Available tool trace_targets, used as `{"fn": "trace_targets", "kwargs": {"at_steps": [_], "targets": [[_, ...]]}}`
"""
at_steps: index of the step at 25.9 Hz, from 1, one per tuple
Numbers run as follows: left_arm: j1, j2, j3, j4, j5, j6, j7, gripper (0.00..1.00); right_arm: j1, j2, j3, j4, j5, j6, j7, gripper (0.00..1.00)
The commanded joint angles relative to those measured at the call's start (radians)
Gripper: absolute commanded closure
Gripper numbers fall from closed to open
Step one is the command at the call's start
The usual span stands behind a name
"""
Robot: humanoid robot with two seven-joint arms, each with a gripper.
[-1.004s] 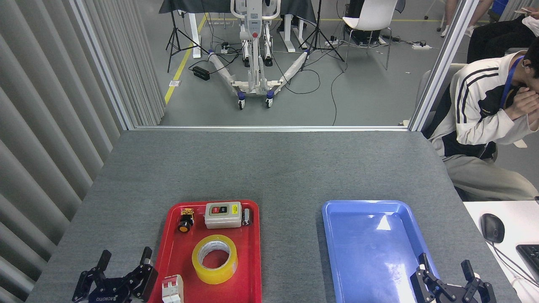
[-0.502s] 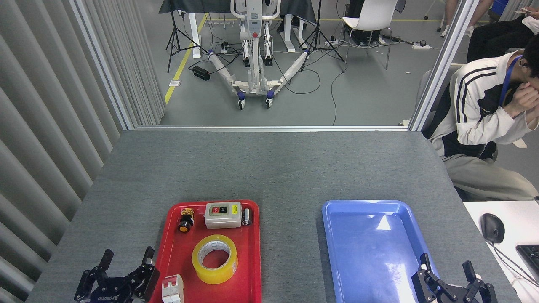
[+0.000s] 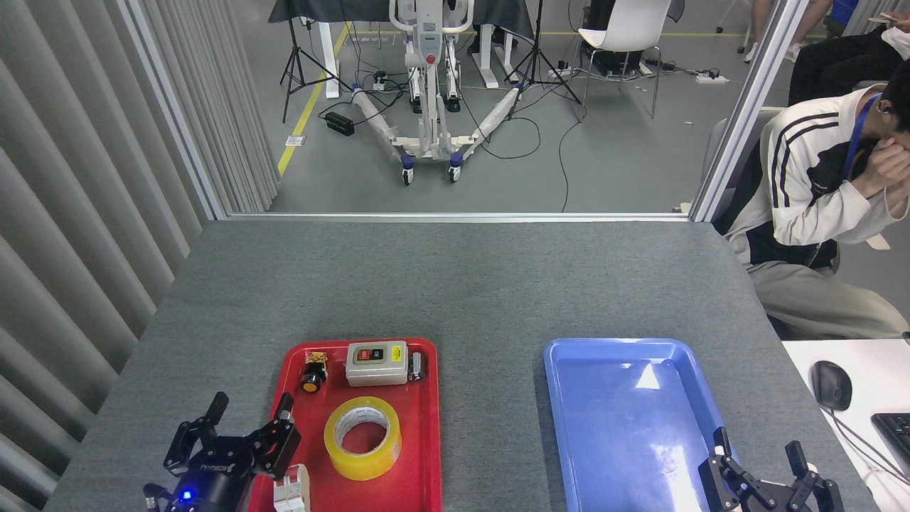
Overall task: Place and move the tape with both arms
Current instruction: 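Reach the left gripper to the yellow tape roll in the red tray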
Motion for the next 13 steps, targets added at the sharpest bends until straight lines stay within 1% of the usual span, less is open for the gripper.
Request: {"fn": "trace_targets", "kwargs": {"at_steps": [1,4,6,8,10,13], "targets": [[-0.066,0.008,-0.029,0.007,0.004,0.016,-0.229,0.0,0.001,-0.001,-0.021,0.0,0.0,-0.003,-0.005,0.0],[-0.132,0.01,-0.033,0.012,0.036,0.018,-0.46,0.0,-0.001,-0.001,-0.035,0.0,0.0,-0.004,-0.005,0.0],[-0.179,0.018,-0.035,0.016,0.039,0.009,-0.616,0.0,0.001,-0.003,-0.044,0.002,0.0,-0.02,-0.005,0.0],[-0.219,0.021,-0.046,0.018,0.039,0.006,-0.75,0.0,-0.001,-0.003,-0.058,0.0,0.0,-0.03,-0.005,0.0],[-0.264,0.024,-0.061,0.047,0.039,0.006,-0.863,0.0,-0.001,-0.001,-0.07,0.0,0.0,-0.039,-0.004,0.0],[-0.317,0.024,-0.067,0.114,0.039,0.007,-0.963,0.0,0.001,0.0,-0.075,0.002,0.0,-0.047,-0.002,0.0]]}}
